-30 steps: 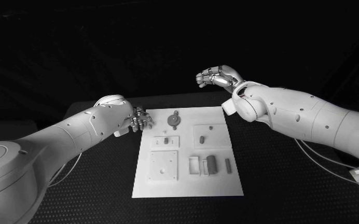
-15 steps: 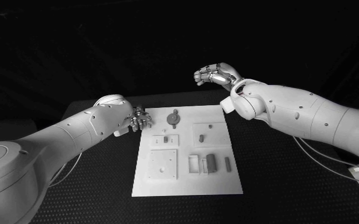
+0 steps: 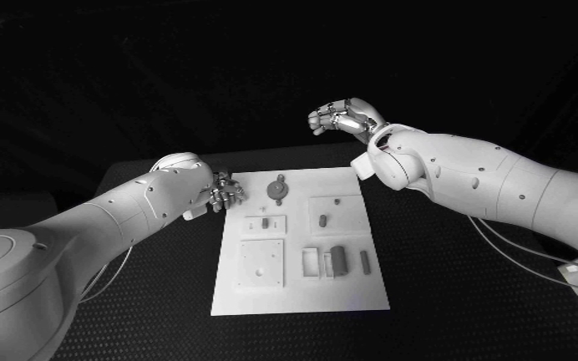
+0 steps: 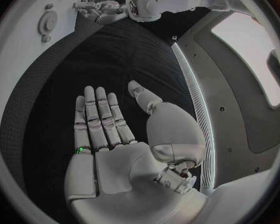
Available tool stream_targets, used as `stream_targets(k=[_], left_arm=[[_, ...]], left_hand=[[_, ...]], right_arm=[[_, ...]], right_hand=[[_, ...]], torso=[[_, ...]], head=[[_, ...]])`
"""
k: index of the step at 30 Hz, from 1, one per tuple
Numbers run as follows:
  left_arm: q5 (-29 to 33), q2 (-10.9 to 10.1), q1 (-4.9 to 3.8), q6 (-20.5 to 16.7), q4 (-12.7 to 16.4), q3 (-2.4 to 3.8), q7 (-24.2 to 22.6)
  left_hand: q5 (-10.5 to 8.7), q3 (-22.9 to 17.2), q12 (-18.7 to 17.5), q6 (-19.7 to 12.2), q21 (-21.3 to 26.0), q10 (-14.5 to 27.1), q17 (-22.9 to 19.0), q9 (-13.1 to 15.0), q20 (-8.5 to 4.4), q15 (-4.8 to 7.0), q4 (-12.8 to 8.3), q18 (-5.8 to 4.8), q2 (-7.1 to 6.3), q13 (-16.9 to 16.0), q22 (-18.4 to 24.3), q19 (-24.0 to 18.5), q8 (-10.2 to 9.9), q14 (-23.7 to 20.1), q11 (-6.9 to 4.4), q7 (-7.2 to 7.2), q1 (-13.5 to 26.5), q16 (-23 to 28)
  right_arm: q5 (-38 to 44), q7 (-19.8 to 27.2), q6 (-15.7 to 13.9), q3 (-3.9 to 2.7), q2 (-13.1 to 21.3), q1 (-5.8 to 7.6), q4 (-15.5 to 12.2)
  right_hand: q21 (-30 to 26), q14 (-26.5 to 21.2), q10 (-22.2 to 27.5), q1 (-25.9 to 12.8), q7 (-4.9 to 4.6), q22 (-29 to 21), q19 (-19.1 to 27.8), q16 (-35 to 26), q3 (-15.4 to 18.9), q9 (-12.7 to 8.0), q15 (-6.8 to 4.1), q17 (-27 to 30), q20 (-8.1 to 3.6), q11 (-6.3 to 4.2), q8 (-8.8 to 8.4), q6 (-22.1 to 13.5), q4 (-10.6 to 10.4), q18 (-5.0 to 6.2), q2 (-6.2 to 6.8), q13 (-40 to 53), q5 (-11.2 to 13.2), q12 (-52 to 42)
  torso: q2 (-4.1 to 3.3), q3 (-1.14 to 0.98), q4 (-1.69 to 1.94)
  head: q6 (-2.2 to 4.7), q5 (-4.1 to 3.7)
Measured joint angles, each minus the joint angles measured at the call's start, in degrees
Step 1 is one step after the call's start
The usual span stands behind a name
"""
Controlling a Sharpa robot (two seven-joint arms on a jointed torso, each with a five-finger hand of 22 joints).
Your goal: Assemble the parts on the task board
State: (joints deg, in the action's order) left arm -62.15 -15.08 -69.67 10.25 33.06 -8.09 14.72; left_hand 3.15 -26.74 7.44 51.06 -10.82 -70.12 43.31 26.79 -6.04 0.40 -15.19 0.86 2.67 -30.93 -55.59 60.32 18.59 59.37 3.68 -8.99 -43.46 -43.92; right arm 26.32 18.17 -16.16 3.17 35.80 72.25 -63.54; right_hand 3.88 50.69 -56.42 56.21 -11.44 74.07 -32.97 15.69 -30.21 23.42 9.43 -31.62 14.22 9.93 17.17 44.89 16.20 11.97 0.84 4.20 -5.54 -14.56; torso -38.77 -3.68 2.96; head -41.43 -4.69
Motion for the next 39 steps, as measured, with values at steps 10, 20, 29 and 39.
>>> stream_targets(k=[10,20,29,39], left_arm=[[0.0,0.4,0.25,-0.1,-0.6,0.01,-0.3],[0.0,0.5,0.33,-0.2,-1.1,0.0,-0.6],[0.1,0.6,0.46,-0.5,-1.3,0.0,-1.1],[1.4,0.4,0.5,-1.5,-1.6,0.01,-1.7]], left_hand=[[0.0,-0.4,-0.4,0.7,0.2,-0.9,-0.1,0.1,-0.4,0.42,-1.0,0.0,1.93,-0.5,-0.7,1.0,0.0,0.8,-0.04,0.31,-1.2,-0.8],[0.0,-0.7,-0.6,1.9,0.2,-1.8,-0.1,0.4,-0.73,0.83,-1.3,0.0,4.06,-1.2,-1.5,1.7,0.3,1.2,-0.62,0.61,-3.9,-1.7],[0.0,-3.7,-0.9,2.9,0.2,-2.8,-0.1,0.6,-0.94,0.93,-0.6,-0.01,3.93,-1.7,-2.1,2.6,0.7,1.7,-0.93,1.22,-5.7,-2.4],[0.0,-4.7,-0.9,3.5,0.2,-3.8,-0.1,0.9,-1.23,1.34,-0.7,-0.01,4.34,-2.1,-2.6,3.3,1.2,2.2,-1.14,1.45,-6.1,-2.8]], right_arm=[[0.1,0.0,0.0,-0.04,-0.1,0.08,-0.1],[0.1,0.0,0.0,-0.05,-0.2,0.1,-0.1],[0.1,0.0,0.0,-0.05,-0.3,0.1,-0.1],[0.1,0.0,0.1,-0.05,-0.4,0.1,0.0]], right_hand=[[0.0,0.0,0.0,0.0,0.0,0.0,0.0,0.0,0.0,0.0,0.0,0.1,0.0,0.0,0.0,0.0,0.0,0.0,0.0,0.0,0.0,0.0],[0.0,0.0,0.0,0.0,0.0,0.0,0.0,0.0,0.0,0.0,0.0,0.1,0.0,0.0,0.0,0.0,0.0,0.0,0.0,0.0,0.0,0.0],[0.0,0.0,0.0,0.0,0.0,0.0,0.0,0.0,0.0,0.0,0.0,0.1,0.0,0.0,0.0,0.0,0.0,0.0,0.0,0.0,0.0,0.0],[0.0,0.0,0.0,0.0,0.0,0.0,0.0,0.0,0.0,0.0,0.0,0.0,0.0,0.0,0.0,0.0,0.0,0.0,0.0,0.0,0.0,0.2]], torso=[[-0.03,-0.05,0.01],[-0.08,-0.07,0.06],[-0.15,-0.1,0.06],[-0.16,-0.11,0.1]], head=[[-0.19,-0.21],[-0.18,-0.34],[-0.16,-0.44],[-0.28,-0.48]])
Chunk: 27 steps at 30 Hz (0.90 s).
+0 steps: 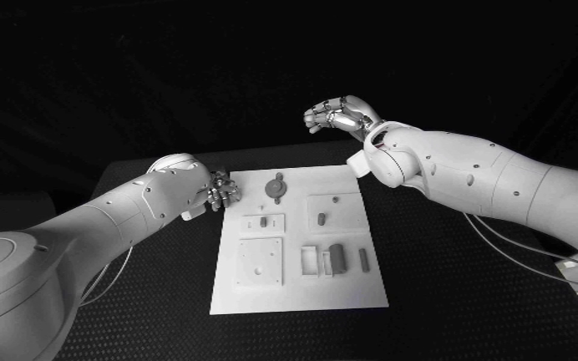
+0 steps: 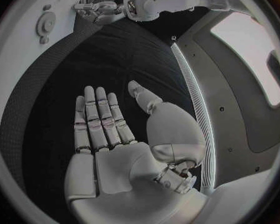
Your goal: Assemble the parts on the task board
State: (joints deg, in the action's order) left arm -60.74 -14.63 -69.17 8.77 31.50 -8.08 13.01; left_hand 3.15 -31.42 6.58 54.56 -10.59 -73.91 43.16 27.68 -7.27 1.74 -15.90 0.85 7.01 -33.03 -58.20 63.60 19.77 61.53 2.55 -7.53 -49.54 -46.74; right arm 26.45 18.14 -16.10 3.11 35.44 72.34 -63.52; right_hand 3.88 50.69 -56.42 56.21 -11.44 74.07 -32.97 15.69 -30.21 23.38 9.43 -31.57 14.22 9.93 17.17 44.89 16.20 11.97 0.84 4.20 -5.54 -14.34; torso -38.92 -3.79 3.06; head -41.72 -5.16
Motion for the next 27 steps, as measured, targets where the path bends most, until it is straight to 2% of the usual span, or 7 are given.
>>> stream_targets(k=[7,17,22,27], left_arm=[[2.9,-1.4,-0.14,-0.4,1.6,0.02,-0.1],[6.1,-5.3,-1.19,-0.7,8.7,0.08,0.2],[7.4,-7.8,-1.79,-1.1,13.4,0.15,0.7],[8.2,-10.4,-2.91,-1.9,18.4,0.22,1.6]], left_hand=[[0.0,-0.8,-0.3,0.4,0.0,-0.3,-0.1,0.0,0.01,-0.01,0.2,0.0,1.21,-0.2,-0.4,0.4,0.0,0.4,-0.09,-0.02,1.2,-0.2],[-0.01,-2.4,-0.5,0.8,0.0,-1.1,-0.1,0.1,-0.3,0.32,0.4,0.0,1.89,-0.7,-1.3,0.7,0.0,0.8,-0.3,0.1,1.9,-0.9],[-0.11,-2.9,-0.5,1.1,0.0,-1.6,-0.1,0.1,-0.32,0.32,0.3,0.0,2.34,-0.9,-1.8,1.1,0.0,0.9,-0.39,0.24,3.0,-1.2],[-0.11,-3.4,-0.5,1.5,0.0,-2.1,-0.1,0.3,-0.72,0.66,0.0,0.0,3.03,-1.3,-2.4,1.5,-0.1,1.3,-0.73,0.48,5.2,-1.7]], right_arm=[[0.0,0.0,0.0,0.0,0.5,0.0,-0.1],[0.0,-0.1,0.1,0.01,0.6,-0.01,1.4],[0.0,-0.1,0.3,0.03,0.2,-0.05,2.5],[0.0,-0.2,0.5,0.03,-0.1,-0.25,3.5]], right_hand=[[0.0,0.0,0.0,0.0,0.0,0.0,0.0,0.0,0.0,0.0,0.0,0.0,0.0,0.0,0.0,0.0,0.0,0.0,0.0,0.0,0.0,0.0],[0.0,0.0,0.0,0.0,0.0,0.0,0.0,0.0,0.0,0.0,0.0,0.1,0.0,0.0,0.0,0.0,0.0,0.0,0.0,0.0,0.0,0.0],[0.0,0.0,0.0,0.0,0.0,0.0,0.0,0.0,0.0,0.0,0.0,0.0,0.0,0.0,0.0,0.0,0.0,0.0,0.0,0.0,0.0,0.0],[0.0,0.0,0.0,0.0,0.0,0.0,0.0,0.0,0.0,0.0,0.0,0.0,0.0,0.0,0.0,0.0,0.0,0.0,0.0,0.0,0.0,0.0]], torso=[[0.0,0.0,0.05],[0.1,0.07,0.16],[0.45,0.27,0.33],[0.98,0.63,0.54]], head=[[-0.01,-0.05],[-0.04,0.01],[-0.36,0.08],[-0.82,0.23]])
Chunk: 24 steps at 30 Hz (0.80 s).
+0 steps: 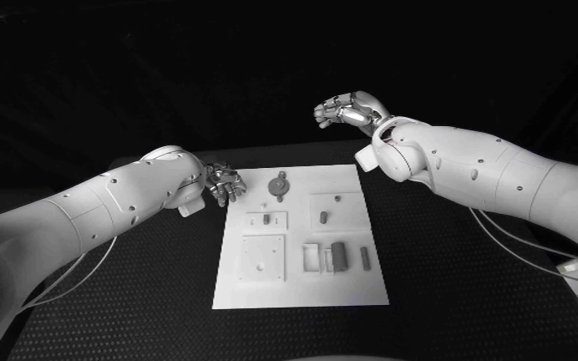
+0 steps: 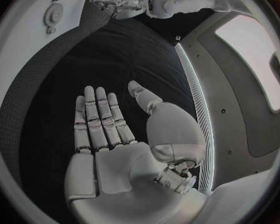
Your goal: Assemble the parts on the task board
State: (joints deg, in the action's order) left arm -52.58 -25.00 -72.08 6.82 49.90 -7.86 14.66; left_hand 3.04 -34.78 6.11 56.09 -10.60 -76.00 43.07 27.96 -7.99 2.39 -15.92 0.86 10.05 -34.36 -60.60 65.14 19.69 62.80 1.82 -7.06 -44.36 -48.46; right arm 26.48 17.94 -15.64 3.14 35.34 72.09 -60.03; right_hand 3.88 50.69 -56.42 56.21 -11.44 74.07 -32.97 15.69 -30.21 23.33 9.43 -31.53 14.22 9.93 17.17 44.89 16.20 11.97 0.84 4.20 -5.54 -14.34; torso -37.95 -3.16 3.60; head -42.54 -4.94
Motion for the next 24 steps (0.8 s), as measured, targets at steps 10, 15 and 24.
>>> stream_targets(k=[10,15,24], left_arm=[[0.1,-2.2,-1.12,-2.1,6.6,-0.36,3.6],[-0.2,-2.7,-1.06,-2.6,8.7,-0.72,4.9],[-1.8,-3.4,-0.79,-3.3,11.0,-3.21,6.1]], left_hand=[[-0.12,-3.5,-0.3,0.8,0.0,-1.1,0.0,0.3,-0.51,0.59,-0.5,0.0,-0.08,-0.9,-1.4,0.9,0.3,0.8,-0.24,0.23,2.7,-0.8],[-0.21,-3.5,-0.3,1.2,0.0,-1.5,0.0,0.4,-0.58,0.67,-0.5,-0.01,0.2,-1.2,-1.7,1.4,0.6,1.1,-0.62,0.59,3.7,-1.2],[-0.22,-4.1,0.0,1.7,-0.3,-2.2,0.2,0.6,-0.91,1.07,-0.7,-0.01,0.82,-1.6,-2.8,2.2,0.6,1.7,-0.9,0.72,5.6,-2.1]], right_arm=[[0.0,-0.1,0.5,0.05,-0.2,-0.44,0.1],[0.0,-0.1,0.7,0.06,-0.2,-0.48,0.1],[0.0,-0.2,0.8,0.08,0.0,-0.53,0.0]], right_hand=[[0.0,0.0,0.0,0.0,0.0,0.0,0.0,0.0,0.0,0.0,0.0,0.0,0.0,0.0,0.0,0.0,0.0,0.0,0.0,0.0,0.0,0.0],[0.0,0.0,0.0,0.0,0.0,0.0,0.0,0.0,0.0,0.0,0.0,0.0,0.0,0.0,0.0,0.0,0.0,0.0,0.0,0.0,0.0,0.0],[0.0,0.0,0.0,-0.2,0.0,0.0,0.0,0.0,0.0,-0.1,0.0,0.0,0.0,0.0,0.0,0.0,0.0,0.0,0.24,0.0,0.0,0.0]], torso=[[0.94,0.6,0.36],[1.01,0.67,0.39],[1.03,0.66,0.46]], head=[[-0.79,0.41],[-0.96,0.4],[-1.27,0.26]])
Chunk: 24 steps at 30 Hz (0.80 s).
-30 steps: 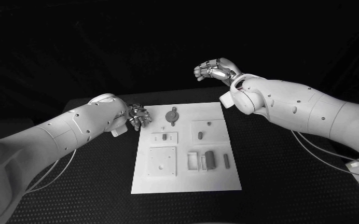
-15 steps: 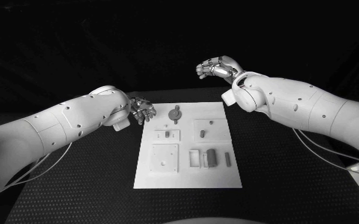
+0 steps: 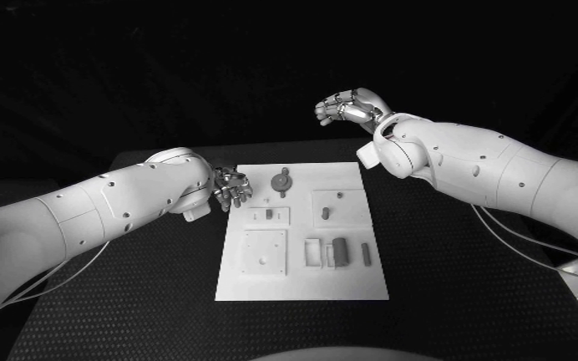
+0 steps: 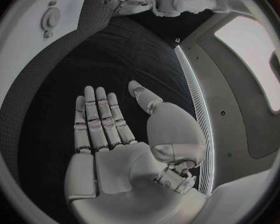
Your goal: Assemble the parts on the task board
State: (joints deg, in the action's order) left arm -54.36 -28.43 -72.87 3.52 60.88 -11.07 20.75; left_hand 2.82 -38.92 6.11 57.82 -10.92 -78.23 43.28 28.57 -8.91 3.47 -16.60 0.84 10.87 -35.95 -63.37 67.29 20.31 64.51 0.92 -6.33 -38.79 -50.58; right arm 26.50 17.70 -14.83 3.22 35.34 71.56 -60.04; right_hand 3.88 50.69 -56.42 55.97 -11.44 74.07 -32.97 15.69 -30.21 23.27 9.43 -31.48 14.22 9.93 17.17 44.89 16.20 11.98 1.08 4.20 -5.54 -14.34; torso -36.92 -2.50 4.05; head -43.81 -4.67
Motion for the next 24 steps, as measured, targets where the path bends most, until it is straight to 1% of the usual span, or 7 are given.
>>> stream_targets(k=[6,8,9,12,16,24], left_arm=[[-1.2,0.3,1.01,-0.4,0.1,-1.13,0.3],[-1.5,0.4,1.37,-0.5,0.1,-1.34,0.4],[-1.6,0.6,1.58,-0.6,0.1,-1.4,0.4],[-2.0,0.9,2.0,-0.9,0.0,-1.43,0.4],[-2.4,1.2,2.34,-1.1,0.0,-1.48,0.4],[-3.0,1.7,2.57,-1.5,0.0,-1.55,0.4]], left_hand=[[0.0,-0.2,0.0,0.1,0.0,0.0,0.1,0.1,0.0,0.0,0.1,0.0,-0.15,-0.1,-0.3,0.0,0.0,0.0,0.0,0.08,0.4,-0.3],[0.0,-0.3,0.0,0.2,0.0,0.0,0.1,0.1,-0.02,0.05,0.0,0.0,0.04,-0.2,-0.4,0.0,0.0,0.1,-0.03,0.2,0.6,-0.4],[0.0,-0.4,0.0,0.2,0.0,-0.1,0.1,0.1,-0.12,0.21,0.0,0.0,0.06,-0.2,-0.5,0.1,0.0,0.2,-0.15,0.21,0.7,-0.4],[-0.01,-0.6,0.2,0.2,0.0,-0.2,0.1,0.1,-0.2,0.21,0.1,0.0,0.05,-0.3,-0.6,0.2,0.2,0.2,-0.21,0.21,0.9,-0.5],[-0.01,-0.6,0.3,0.6,-0.2,-0.4,0.2,0.2,-0.41,0.2,0.1,0.0,0.17,-0.4,-1.0,0.4,0.3,0.2,-0.32,0.23,1.3,-0.9],[-0.01,-0.9,0.5,0.6,-0.2,-0.6,0.2,0.2,-0.41,0.38,0.1,0.0,0.14,-0.6,-1.3,0.4,0.3,0.4,-0.2,0.23,1.4,-1.1]], right_arm=[[0.0,0.0,0.1,0.0,0.0,0.0,-0.2],[0.0,0.0,0.1,0.0,0.0,0.0,-0.2],[0.0,0.0,0.1,0.0,0.0,0.0,-0.2],[0.0,0.0,0.1,-0.01,0.0,0.0,-0.2],[0.0,0.0,0.2,-0.01,0.0,-0.01,-0.2],[0.0,-0.1,0.2,-0.01,-0.1,-0.02,-0.3]], right_hand=[[0.0,0.0,0.0,0.0,0.0,0.0,0.0,0.0,0.0,0.0,0.0,0.0,0.0,0.0,0.0,0.0,0.0,-0.01,0.0,0.0,0.0,0.0],[0.0,0.0,0.0,0.0,0.0,0.0,0.0,0.0,0.0,0.0,0.0,0.0,0.0,0.0,0.0,0.0,0.0,-0.01,0.0,0.0,0.0,0.0],[0.0,0.0,0.0,0.0,0.0,0.0,0.0,0.0,0.0,0.0,0.0,0.0,0.0,0.0,0.0,0.0,0.0,0.0,0.0,0.0,0.0,0.0],[0.0,0.0,0.0,0.0,0.0,0.0,0.0,0.0,0.1,0.0,0.0,0.1,0.0,0.0,0.0,0.0,-0.1,0.0,0.0,0.0,0.0,0.0],[0.0,0.0,0.0,0.0,0.0,0.0,0.0,0.0,0.2,-0.1,0.0,0.1,0.0,0.0,0.0,0.0,-0.2,0.0,0.0,0.0,0.0,0.2],[0.0,0.0,0.0,0.0,0.0,0.0,0.0,0.0,0.2,-0.1,0.0,0.1,0.0,0.0,0.0,0.0,-0.2,0.0,0.0,0.0,0.0,0.2]], torso=[[-0.04,-0.01,-0.01],[-0.05,-0.02,-0.03],[-0.07,-0.02,-0.03],[-0.08,-0.02,-0.05],[-0.1,-0.02,-0.05],[-0.12,-0.04,-0.03]], head=[[-0.19,-0.08],[-0.22,-0.09],[-0.24,-0.09],[-0.29,-0.16],[-0.4,-0.26],[-0.49,-0.39]])
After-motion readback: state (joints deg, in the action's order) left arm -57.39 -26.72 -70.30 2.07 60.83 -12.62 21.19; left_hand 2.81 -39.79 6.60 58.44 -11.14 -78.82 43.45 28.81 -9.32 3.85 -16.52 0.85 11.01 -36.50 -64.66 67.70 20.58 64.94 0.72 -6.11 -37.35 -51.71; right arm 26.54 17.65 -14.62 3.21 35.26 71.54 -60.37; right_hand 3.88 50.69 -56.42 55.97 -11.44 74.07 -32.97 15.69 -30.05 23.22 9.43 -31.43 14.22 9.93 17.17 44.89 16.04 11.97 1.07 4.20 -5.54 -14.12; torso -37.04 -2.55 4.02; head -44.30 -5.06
